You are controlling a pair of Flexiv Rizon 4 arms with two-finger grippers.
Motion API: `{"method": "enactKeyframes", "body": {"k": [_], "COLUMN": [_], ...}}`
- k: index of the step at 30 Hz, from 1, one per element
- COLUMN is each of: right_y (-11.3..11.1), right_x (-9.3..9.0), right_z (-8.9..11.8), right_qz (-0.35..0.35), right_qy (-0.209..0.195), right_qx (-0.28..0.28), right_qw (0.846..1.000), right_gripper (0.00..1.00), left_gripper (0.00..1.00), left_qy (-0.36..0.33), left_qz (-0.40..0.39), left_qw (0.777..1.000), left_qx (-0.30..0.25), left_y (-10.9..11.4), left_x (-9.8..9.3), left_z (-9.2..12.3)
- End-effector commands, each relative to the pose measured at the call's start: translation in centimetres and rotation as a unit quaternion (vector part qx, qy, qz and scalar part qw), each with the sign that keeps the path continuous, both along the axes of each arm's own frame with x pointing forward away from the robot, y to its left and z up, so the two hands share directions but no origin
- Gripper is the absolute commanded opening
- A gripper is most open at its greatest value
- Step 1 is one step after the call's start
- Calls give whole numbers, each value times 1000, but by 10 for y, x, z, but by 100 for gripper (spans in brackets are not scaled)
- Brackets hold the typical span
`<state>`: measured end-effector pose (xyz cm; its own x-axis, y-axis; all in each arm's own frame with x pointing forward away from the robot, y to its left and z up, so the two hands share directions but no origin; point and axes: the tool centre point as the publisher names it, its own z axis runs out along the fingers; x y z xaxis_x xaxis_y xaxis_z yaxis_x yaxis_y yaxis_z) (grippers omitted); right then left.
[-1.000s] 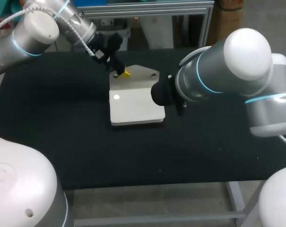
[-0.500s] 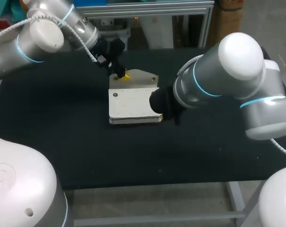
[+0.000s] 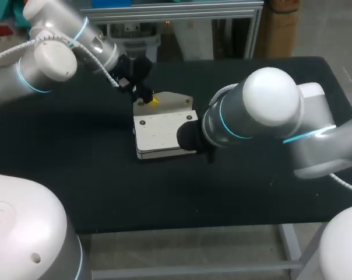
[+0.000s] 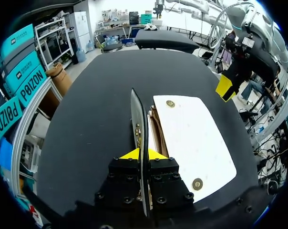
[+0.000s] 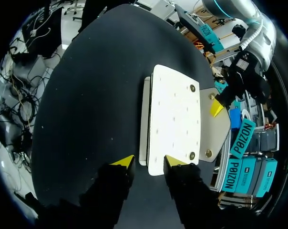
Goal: Pick up the bag, open it, inspect its contents, close it, and place it on the opposite side
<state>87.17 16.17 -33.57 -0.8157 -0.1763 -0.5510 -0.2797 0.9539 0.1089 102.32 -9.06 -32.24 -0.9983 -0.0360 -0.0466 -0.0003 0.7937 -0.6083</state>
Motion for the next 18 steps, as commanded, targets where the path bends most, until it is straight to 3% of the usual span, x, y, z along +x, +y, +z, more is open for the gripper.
{"method": "enactKeyframes", "body": {"k": [1, 10, 18], "right_y": [9, 12, 13], "right_x": [0, 0, 12], "right_z": [-19, -30, -37], "right_qz": [-7, -10, -24], "right_qy": [-36, -60, -78], "right_qx": [-9, -19, -32], "right_qw": [999, 998, 996], "right_gripper": [36, 36, 38], "left_gripper": [0, 0, 0], "left_qy": [-8, 1, 15], "left_qz": [-16, -56, -75], "left_qw": [1000, 998, 997], "left_qx": [-8, -5, -8], "left_y": [1, -6, -8], "left_x": [0, 2, 3], "left_z": [-3, -10, -17]}}
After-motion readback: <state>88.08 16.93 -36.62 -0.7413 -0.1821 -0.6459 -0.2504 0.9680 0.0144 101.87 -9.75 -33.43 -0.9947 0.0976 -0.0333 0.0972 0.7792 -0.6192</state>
